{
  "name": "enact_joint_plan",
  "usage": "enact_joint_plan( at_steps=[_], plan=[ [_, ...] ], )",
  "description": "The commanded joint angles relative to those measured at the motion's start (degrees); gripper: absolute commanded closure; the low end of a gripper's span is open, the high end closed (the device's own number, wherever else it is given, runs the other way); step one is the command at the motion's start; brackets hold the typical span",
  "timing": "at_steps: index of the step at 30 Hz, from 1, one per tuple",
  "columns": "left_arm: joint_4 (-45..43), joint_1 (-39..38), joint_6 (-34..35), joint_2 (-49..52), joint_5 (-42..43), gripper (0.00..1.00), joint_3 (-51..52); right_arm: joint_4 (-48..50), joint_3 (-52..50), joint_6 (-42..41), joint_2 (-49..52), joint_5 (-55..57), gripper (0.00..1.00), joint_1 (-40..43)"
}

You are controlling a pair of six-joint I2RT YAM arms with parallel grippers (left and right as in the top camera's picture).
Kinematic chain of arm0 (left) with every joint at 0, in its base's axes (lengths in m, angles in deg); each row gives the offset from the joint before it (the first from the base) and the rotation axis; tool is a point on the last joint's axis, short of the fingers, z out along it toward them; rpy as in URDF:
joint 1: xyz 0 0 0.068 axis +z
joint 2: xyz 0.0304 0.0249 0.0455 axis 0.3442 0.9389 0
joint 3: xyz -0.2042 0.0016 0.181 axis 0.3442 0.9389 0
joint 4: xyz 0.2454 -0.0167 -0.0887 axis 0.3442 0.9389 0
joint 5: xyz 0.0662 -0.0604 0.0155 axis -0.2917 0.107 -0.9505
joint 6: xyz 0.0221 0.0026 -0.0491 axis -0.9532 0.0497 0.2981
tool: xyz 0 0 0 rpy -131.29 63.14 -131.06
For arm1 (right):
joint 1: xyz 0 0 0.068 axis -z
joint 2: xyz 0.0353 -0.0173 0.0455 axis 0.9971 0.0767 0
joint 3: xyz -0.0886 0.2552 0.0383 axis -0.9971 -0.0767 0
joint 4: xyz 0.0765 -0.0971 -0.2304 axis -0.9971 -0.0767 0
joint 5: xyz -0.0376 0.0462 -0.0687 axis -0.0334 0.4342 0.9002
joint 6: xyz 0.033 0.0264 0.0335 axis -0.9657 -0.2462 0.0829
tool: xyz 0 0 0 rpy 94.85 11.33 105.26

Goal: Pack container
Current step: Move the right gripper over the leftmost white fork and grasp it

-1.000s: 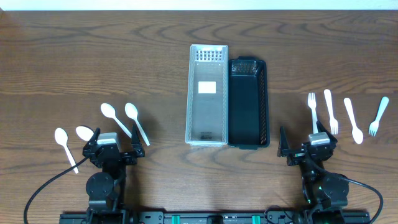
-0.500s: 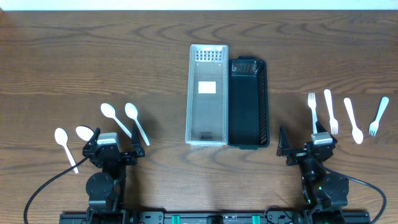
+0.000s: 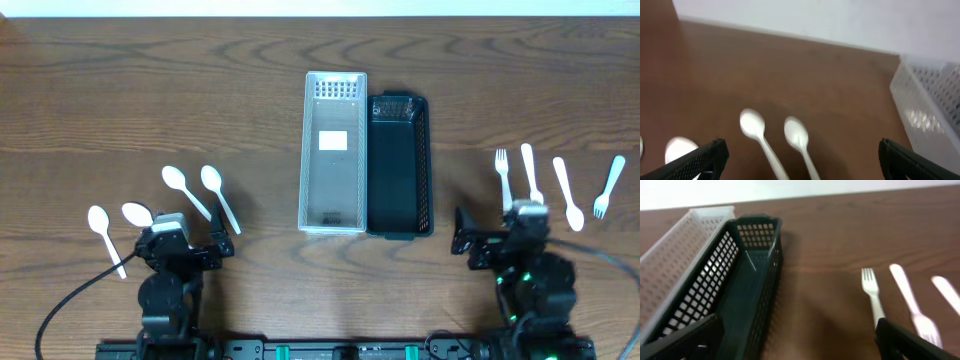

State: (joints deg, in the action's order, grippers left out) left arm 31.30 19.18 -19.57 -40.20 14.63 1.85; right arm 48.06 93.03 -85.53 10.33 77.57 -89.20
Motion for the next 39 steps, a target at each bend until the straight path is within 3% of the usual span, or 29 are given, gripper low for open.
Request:
enact_joint_plan(
  at_steps=[1, 5, 10, 14, 26, 39],
  plan=[
    [2.14, 0.28, 4.55, 4.66, -0.17, 0.02, -8.13, -3.8, 11.34, 0.35, 9.16, 1.22, 0.01, 1.86],
    [8.61, 0.28, 4.59, 16.02, -0.2, 0.02, -21.24, -14.67, 26.8, 0.98, 22.51, 1.22, 0.01, 4.22],
    [25.35, 0.28, 4.76, 33.99, -0.2, 0.02, -40.61, -33.33, 47.5, 7.8, 40.79, -1.33, 0.01, 7.82],
    [36.11, 0.28, 4.74, 44.78, -0.22, 0.02, -51.17, -42.45, 58.05, 9.75, 51.39, -1.36, 0.01, 8.24],
    [39.91, 0.28, 4.74, 59.71, -0.2, 0.02, -52.24, -37.86, 59.69, 13.38, 70.69, 1.25, 0.01, 14.1],
    [40.15, 0.28, 4.74, 60.85, -0.2, 0.02, -52.26, -33.73, 59.52, 16.28, 90.9, 1.18, 0.01, 16.28]
  ],
)
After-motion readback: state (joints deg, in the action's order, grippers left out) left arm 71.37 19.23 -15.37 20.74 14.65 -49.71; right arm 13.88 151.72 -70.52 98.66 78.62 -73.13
